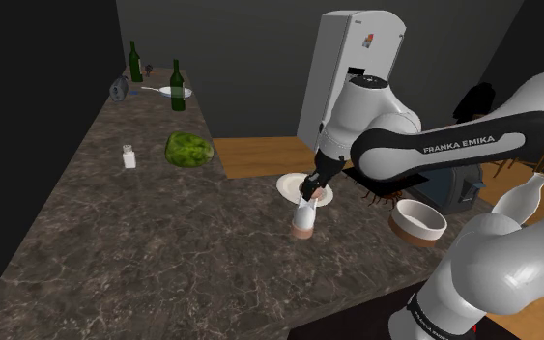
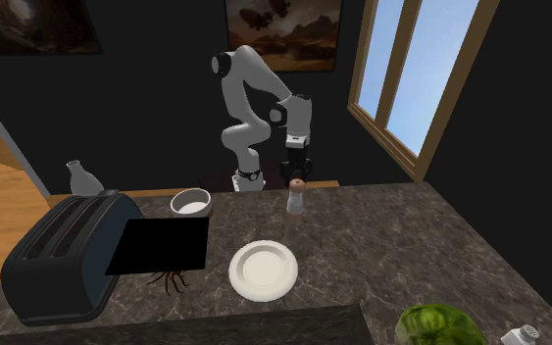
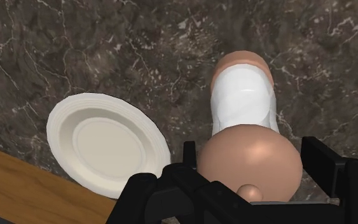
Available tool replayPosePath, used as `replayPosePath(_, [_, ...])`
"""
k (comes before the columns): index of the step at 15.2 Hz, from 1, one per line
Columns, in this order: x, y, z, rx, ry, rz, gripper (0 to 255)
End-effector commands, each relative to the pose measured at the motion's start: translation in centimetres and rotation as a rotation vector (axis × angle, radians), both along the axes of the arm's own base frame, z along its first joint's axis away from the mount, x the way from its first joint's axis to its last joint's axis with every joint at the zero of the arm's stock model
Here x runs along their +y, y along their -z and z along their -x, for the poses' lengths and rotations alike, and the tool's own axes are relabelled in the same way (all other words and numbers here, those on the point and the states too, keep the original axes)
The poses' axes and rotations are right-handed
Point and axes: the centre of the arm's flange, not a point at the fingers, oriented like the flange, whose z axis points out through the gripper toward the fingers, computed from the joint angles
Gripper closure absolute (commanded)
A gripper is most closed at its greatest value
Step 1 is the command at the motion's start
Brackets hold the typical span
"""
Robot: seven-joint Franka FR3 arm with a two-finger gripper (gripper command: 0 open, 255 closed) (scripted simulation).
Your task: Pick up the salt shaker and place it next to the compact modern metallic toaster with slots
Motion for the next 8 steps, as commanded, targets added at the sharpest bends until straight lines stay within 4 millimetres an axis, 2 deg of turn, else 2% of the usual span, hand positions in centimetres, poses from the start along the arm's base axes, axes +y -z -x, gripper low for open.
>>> replayPosePath(1, [-0.1, -1.1, -0.1, 0.0, 0.0, 0.0, 255])
replayPosePath(8, [-0.1, -4.8, -0.1, 0.0, 0.0, 0.0, 255])
